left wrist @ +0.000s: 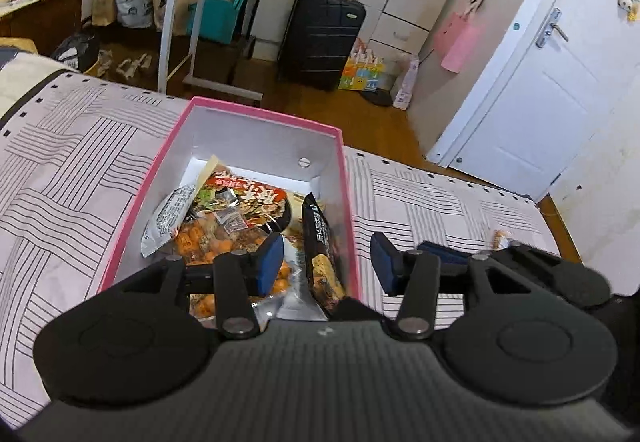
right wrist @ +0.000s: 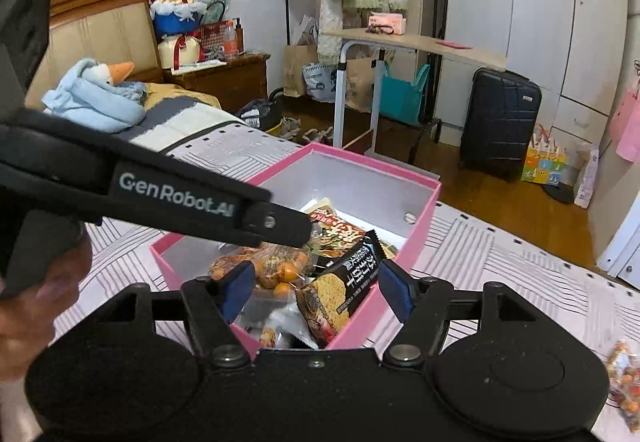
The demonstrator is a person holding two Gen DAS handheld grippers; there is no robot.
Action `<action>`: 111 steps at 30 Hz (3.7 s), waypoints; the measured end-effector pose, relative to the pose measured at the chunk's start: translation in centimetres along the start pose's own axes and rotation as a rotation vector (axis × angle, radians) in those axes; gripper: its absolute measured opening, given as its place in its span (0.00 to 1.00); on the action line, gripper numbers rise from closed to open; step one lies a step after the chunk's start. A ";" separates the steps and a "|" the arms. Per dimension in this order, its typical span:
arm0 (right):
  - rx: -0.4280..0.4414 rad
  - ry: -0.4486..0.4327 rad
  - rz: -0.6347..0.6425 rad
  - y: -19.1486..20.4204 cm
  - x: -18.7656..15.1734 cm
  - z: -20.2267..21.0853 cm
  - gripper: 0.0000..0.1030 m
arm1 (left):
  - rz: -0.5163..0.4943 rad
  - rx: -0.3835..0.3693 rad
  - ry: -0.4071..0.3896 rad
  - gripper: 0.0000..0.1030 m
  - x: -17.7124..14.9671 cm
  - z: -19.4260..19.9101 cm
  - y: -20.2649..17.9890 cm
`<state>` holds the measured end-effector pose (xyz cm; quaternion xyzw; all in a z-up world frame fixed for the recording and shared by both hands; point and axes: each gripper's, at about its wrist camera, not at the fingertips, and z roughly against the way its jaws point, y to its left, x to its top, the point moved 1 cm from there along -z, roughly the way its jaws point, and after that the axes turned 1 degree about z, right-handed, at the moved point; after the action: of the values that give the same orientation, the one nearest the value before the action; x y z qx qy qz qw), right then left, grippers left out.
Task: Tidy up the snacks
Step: 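Open both tools to release the cracker packet into the box, then move both open tools to the clear bag of coated peanuts, then close both tools on the peanut bag, then lift the peanut bag with both tools and carry it into the pink box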
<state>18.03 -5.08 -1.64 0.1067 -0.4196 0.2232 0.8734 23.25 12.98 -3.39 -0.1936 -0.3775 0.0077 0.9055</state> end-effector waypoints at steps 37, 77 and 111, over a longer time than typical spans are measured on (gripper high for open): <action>-0.200 -0.169 -0.725 -30.4 -11.6 14.3 0.72 | -0.183 -0.039 0.159 0.53 -4.6 -9.3 -24.3; -0.362 0.001 -0.783 -43.6 -20.3 -0.9 0.42 | 0.231 -0.291 0.283 0.38 -11.5 -31.4 -29.4; -0.284 0.304 -0.327 -32.4 -18.3 -3.9 0.92 | 0.124 -0.265 0.394 0.32 -9.8 -30.6 -27.6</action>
<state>26.21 -37.57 -18.34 0.0144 -0.2878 0.0316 0.9571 33.61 -24.65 -19.87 -0.3314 -0.1786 -0.0244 0.9261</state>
